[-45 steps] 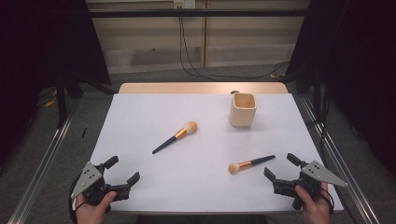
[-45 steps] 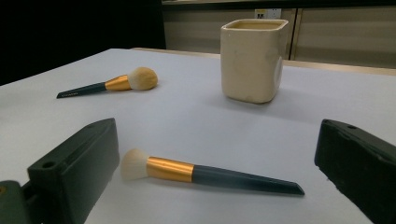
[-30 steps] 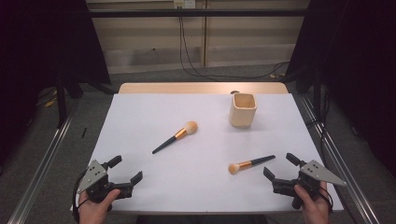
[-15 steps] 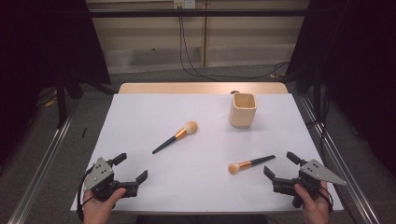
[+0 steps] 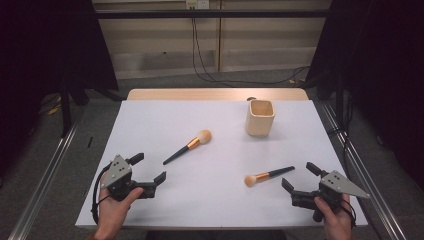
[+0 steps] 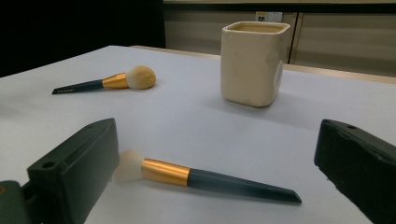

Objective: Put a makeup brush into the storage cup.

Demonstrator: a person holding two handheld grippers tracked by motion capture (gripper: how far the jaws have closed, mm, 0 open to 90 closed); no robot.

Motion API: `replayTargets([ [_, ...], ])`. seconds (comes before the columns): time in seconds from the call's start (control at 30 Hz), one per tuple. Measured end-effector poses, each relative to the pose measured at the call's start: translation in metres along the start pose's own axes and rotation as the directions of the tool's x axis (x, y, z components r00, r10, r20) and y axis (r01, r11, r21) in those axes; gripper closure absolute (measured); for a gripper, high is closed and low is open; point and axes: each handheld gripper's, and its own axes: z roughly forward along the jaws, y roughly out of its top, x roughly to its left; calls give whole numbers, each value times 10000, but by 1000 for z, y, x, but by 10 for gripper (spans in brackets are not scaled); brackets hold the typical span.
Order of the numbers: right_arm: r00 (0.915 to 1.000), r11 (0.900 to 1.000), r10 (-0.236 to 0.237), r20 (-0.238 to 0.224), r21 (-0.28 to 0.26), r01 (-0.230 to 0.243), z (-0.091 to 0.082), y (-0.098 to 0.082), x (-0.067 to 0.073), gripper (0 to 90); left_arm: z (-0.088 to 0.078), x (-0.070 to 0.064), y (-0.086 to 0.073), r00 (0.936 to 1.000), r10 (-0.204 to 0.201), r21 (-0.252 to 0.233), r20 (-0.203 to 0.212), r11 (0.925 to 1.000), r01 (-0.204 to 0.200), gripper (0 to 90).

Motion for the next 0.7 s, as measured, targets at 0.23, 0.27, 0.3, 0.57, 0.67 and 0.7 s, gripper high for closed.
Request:
replayTargets([
  [0.23, 10000, 9999, -7, -1, 102, 7, -1, -1, 0, 0, 18, 1, 10, 9997, 155, 130, 190, 9998, -158, 31],
  [0.27, 10000, 9999, -7, -1, 102, 7, -1, -1, 0, 0, 21, 2, 10, 9997, 157, 140, 169, 9998, -160, 31],
  [0.3, 10000, 9999, -57, -27, 119, 57, -2, -1, 1, 0, 24, 3, 11, 9997, 171, 153, 168, 9997, -174, 31],
  [0.57, 9998, 9997, -190, -98, 170, 192, -3, -2, 2, 0, 39, 9, 14, 9997, 218, 366, 112, 9991, -222, 31],
  [0.67, 9997, 9997, -189, -119, 172, 192, -3, -2, 2, 0, 44, 12, 17, 9998, 113, 379, 134, 9992, -118, 31],
  [0.7, 9999, 9998, -111, -107, 141, 112, -3, -2, 2, 0, 46, 14, 17, 9998, 150, 395, 148, 9991, -156, 31],
])
